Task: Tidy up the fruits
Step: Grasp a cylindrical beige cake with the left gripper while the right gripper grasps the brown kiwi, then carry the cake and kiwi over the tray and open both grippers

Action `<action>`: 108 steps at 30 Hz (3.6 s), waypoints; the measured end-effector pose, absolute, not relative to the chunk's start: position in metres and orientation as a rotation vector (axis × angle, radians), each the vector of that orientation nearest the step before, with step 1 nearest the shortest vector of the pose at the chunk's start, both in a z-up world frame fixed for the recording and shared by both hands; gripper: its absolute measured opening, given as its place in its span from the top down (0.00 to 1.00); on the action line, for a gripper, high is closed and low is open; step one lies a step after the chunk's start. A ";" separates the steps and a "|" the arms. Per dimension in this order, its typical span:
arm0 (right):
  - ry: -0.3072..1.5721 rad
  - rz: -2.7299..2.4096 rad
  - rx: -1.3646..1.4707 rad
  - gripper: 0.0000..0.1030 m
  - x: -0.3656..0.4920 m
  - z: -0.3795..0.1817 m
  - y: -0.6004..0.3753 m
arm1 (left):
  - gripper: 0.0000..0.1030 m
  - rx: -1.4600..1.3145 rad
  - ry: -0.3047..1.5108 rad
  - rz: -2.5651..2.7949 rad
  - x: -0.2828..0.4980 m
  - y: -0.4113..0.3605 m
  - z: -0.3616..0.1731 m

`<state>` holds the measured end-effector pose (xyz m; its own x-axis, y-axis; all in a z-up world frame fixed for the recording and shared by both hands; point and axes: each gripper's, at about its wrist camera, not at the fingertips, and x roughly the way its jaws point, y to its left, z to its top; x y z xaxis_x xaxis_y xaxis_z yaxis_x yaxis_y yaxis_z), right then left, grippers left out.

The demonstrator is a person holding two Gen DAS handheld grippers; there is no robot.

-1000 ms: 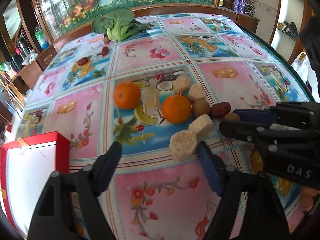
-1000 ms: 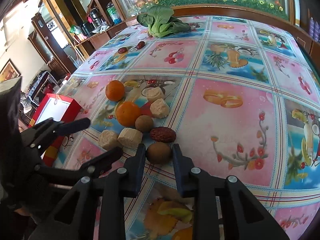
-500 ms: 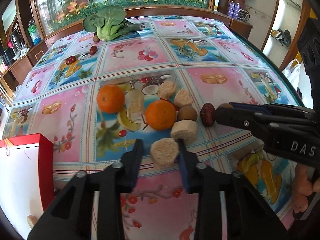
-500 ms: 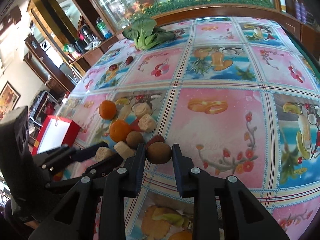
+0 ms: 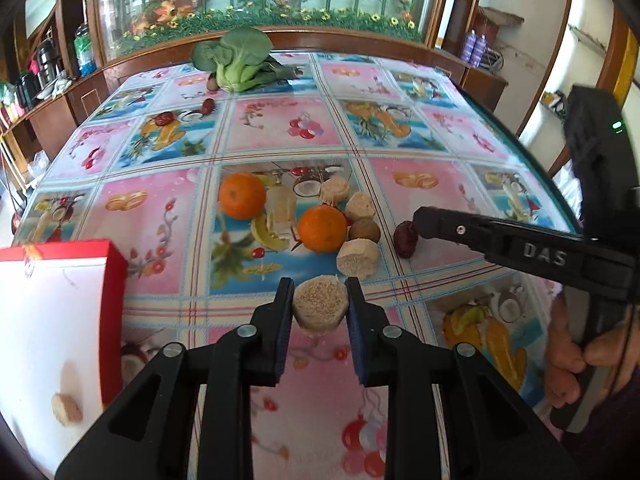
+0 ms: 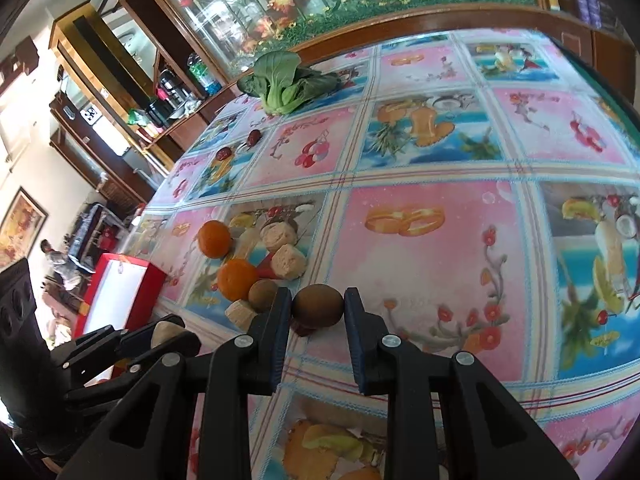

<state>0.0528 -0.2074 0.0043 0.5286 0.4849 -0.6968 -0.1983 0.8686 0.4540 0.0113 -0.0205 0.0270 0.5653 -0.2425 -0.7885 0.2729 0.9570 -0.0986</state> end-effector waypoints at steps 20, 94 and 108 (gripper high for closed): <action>0.936 0.432 0.079 0.79 0.044 -0.004 -0.175 | 0.74 -0.026 0.910 -0.255 -0.003 0.009 0.030; 0.799 0.827 0.153 0.61 -0.019 0.035 0.035 | 0.25 -0.150 0.865 0.359 -0.108 0.248 0.045; 0.751 0.449 0.248 0.60 0.004 0.028 -0.149 | 0.21 -0.027 0.858 0.218 -0.096 0.168 0.057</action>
